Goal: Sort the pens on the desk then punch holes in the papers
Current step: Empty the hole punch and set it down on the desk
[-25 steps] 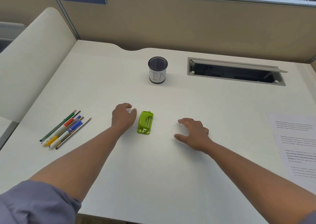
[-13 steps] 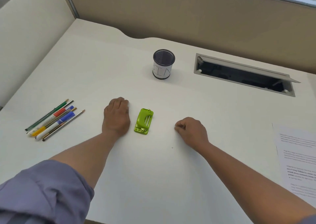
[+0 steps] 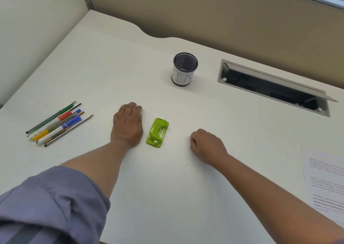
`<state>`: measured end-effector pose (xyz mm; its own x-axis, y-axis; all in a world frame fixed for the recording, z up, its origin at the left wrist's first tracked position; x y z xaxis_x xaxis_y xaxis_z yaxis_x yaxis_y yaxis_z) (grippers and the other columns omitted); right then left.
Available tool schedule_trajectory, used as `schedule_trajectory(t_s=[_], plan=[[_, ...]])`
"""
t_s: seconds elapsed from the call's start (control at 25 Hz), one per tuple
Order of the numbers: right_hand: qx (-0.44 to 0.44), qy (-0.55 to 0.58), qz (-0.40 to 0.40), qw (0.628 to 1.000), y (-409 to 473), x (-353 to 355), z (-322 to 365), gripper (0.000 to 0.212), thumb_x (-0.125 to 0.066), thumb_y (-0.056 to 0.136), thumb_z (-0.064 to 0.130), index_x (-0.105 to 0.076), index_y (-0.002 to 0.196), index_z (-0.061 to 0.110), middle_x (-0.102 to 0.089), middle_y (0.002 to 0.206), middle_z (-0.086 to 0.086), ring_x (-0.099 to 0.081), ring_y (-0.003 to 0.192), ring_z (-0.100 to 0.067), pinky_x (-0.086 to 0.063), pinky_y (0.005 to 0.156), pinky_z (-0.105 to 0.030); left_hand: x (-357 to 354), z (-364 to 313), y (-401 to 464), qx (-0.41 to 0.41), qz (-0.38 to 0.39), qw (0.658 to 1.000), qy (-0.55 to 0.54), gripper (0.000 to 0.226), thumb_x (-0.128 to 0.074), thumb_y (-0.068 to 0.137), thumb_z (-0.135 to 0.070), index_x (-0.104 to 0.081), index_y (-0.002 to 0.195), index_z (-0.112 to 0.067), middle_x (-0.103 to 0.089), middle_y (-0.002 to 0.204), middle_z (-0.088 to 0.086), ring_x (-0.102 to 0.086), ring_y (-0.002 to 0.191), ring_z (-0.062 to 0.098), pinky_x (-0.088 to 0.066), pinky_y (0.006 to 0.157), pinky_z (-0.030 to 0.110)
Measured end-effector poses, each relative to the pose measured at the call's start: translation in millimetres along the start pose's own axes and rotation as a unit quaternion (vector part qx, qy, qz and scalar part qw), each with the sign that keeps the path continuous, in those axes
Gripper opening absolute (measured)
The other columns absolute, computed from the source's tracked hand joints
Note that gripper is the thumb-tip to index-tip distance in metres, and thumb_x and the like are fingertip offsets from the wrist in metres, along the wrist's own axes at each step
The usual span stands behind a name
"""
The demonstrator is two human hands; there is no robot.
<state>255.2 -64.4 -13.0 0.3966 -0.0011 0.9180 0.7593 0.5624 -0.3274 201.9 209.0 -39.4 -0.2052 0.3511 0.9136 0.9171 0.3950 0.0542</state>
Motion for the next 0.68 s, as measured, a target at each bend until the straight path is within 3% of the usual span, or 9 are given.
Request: schedule_trajectory(t_s=[0.12, 0.2, 0.28, 0.36, 0.52, 0.68], plan=[[-0.017, 0.058, 0.050, 0.997, 11.5, 1.2, -3.1, 0.013, -0.048, 0.087, 0.015, -0.048, 0.075, 0.016, -0.052, 0.077, 0.002, -0.045, 0.064, -0.021, -0.033, 0.056, -0.032, -1.3, 1.0, 0.5, 0.004, 0.009, 1.000, 0.005, 0.033, -0.044, 0.100, -0.018, -0.051, 0.132, -0.018, -0.046, 0.145, 0.005, -0.035, 0.137, 0.030, -0.029, 0.110, 0.047], [-0.062, 0.206, 0.071, 0.974, 19.5, 8.6, -11.4, 0.017, -0.054, 0.080, 0.011, -0.049, 0.065, 0.018, -0.052, 0.066, 0.006, -0.042, 0.057, -0.015, -0.034, 0.052, -0.028, -1.6, 1.5, 1.2, 0.007, 0.015, 1.000, 0.004, 0.033, -0.044, 0.100, -0.018, -0.051, 0.132, -0.018, -0.046, 0.146, 0.005, -0.035, 0.138, 0.031, -0.029, 0.110, 0.047], [-0.108, 0.332, 0.033, 0.936, 29.7, 28.4, -19.6, 0.023, -0.059, 0.077, 0.007, -0.052, 0.059, 0.020, -0.051, 0.058, 0.011, -0.040, 0.050, -0.009, -0.033, 0.048, -0.024, -1.7, 1.6, 1.0, 0.010, 0.017, 1.000, 0.004, 0.033, -0.044, 0.100, -0.018, -0.051, 0.132, -0.018, -0.046, 0.146, 0.005, -0.035, 0.138, 0.031, -0.029, 0.110, 0.047], [-0.123, 0.389, -0.039, 0.912, 47.9, 60.3, -24.2, 0.022, -0.063, 0.076, 0.007, -0.059, 0.058, 0.017, -0.053, 0.054, 0.011, -0.044, 0.049, -0.008, -0.034, 0.046, -0.020, -1.8, 2.4, 0.6, 0.015, 0.018, 1.000, 0.002, 0.033, -0.045, 0.100, -0.018, -0.051, 0.132, -0.018, -0.045, 0.147, 0.005, -0.034, 0.139, 0.030, -0.028, 0.111, 0.047], [-0.092, 0.410, -0.185, 0.888, 99.2, 143.3, -22.2, 0.015, -0.064, 0.075, 0.013, -0.062, 0.062, 0.007, -0.050, 0.050, 0.010, -0.040, 0.045, -0.007, -0.031, 0.042, -0.015, -2.2, 2.1, 1.3, 0.014, 0.018, 1.000, 0.004, 0.033, -0.044, 0.101, -0.019, -0.050, 0.133, -0.019, -0.045, 0.147, 0.005, -0.034, 0.138, 0.030, -0.029, 0.110, 0.047], [-0.081, 0.347, -0.226, 0.907, 148.4, 187.1, -13.2, 0.014, -0.061, 0.070, 0.017, -0.061, 0.057, 0.020, -0.054, 0.047, 0.017, -0.042, 0.043, -0.003, -0.034, 0.044, -0.018, -2.1, 3.3, 1.5, 0.019, 0.023, 1.000, 0.005, 0.034, -0.046, 0.101, -0.020, -0.051, 0.134, -0.018, -0.045, 0.148, 0.006, -0.035, 0.139, 0.031, -0.029, 0.111, 0.047]])
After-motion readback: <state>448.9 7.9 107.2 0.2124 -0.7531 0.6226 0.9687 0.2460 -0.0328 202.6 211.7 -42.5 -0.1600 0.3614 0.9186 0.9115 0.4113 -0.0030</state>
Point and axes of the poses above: each hand's wrist, its own y-axis towards the middle knuckle, its own x-axis out of the back of the hand, z = x × y, the point moved 7 cm from there along y, towards the middle knuckle
